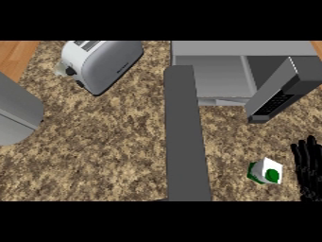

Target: Pick up the milk, place it into the microwave and close the microwave

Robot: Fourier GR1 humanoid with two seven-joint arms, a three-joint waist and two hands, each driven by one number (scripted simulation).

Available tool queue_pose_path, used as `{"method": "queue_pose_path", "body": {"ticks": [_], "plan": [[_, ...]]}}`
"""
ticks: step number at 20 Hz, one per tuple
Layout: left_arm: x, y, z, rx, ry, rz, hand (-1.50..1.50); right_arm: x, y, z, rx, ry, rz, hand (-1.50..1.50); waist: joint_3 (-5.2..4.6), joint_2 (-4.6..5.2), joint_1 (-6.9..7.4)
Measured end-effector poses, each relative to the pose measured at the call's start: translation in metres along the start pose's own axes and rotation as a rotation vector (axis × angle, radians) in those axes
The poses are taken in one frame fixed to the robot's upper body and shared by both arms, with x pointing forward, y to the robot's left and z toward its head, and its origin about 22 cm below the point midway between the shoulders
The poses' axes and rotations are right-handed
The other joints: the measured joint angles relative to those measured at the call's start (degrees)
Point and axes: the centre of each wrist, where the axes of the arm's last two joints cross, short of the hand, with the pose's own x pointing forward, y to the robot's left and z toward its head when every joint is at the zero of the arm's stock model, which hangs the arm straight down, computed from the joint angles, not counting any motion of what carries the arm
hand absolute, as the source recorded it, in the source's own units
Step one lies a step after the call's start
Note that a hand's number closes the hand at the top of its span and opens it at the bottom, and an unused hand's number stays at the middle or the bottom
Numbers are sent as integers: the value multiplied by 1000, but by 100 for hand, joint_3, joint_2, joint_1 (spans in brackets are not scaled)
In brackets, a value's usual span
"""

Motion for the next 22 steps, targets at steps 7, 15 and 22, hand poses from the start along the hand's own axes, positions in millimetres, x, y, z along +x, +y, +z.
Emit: {"method": "queue_pose_path", "body": {"ticks": [7,15,22], "plan": [[16,17,11,1,-6,-10,-150,-47,-11,1,-58,56,6,-150,1,0,17],[22,26,12,-4,4,-4,-150,-95,-34,15,-128,109,41,-150,1,3,3],[19,33,26,-6,-2,-2,-150,-143,-54,30,-142,150,64,-150,1,3,17]]}}
